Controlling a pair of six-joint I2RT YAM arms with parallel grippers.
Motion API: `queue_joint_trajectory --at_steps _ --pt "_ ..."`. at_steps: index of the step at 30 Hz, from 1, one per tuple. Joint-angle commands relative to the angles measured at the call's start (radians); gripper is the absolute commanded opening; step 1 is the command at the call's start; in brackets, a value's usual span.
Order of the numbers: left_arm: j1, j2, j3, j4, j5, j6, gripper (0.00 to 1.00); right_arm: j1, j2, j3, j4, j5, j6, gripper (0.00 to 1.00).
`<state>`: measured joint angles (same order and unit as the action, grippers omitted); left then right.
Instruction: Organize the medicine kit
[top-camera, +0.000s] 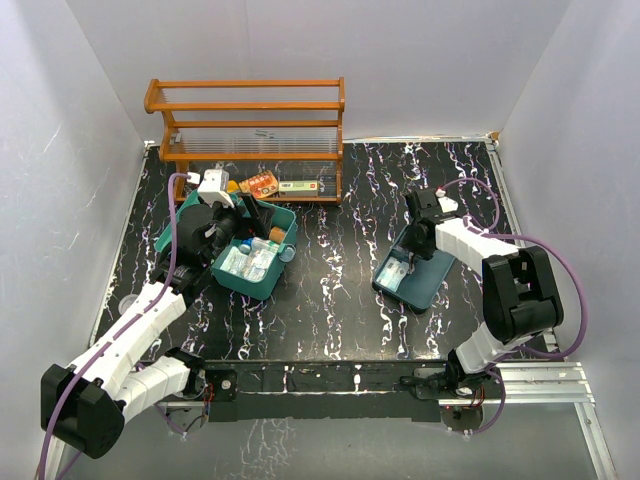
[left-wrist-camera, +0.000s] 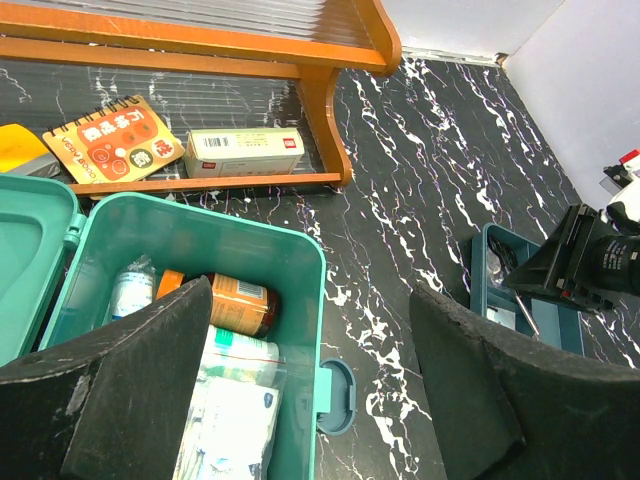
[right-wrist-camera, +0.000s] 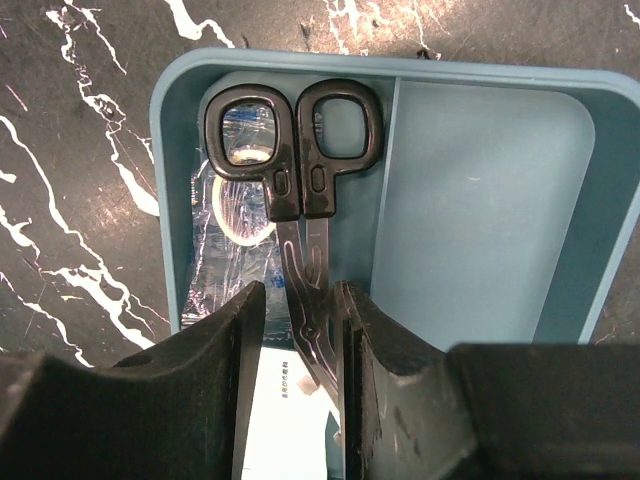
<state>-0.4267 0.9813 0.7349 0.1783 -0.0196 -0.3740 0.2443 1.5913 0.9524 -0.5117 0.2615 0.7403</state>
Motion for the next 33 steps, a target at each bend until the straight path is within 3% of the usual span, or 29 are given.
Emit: queue_joint_trajectory --at_steps 1,4,12,25,27,31,33 --pt "0.005 -0.027 -0.002 0.012 -0.009 0.004 0.78 -0.01 0.006 -0.013 0.057 -0.057 0.025 0.32" --pt "0.005 -0.029 0.001 0.011 -0.012 0.006 0.78 -0.013 0.009 -0.024 0.06 -0.063 0.027 0.3" --pt "0.005 -0.029 -0.002 0.012 -0.01 0.002 0.78 -0.014 -0.026 -0.016 0.05 -0.023 0.001 0.12" --pt "0.005 -0.031 -0.002 0.012 -0.013 0.004 0.78 -0.013 -0.196 0.008 -0.037 0.025 -0.041 0.08" --pt "0.005 -0.031 -0.004 0.012 -0.014 0.004 0.78 -0.014 -0.214 -0.007 -0.031 0.022 -0.052 0.11" --pt "0.005 -0.031 -0.004 0.015 -0.01 0.003 0.78 -0.014 -0.195 -0.009 -0.024 -0.005 -0.063 0.34" --pt "0.005 -0.03 -0.002 0.016 -0.008 0.001 0.78 -0.013 -0.168 -0.004 -0.009 -0.009 -0.063 0.41"
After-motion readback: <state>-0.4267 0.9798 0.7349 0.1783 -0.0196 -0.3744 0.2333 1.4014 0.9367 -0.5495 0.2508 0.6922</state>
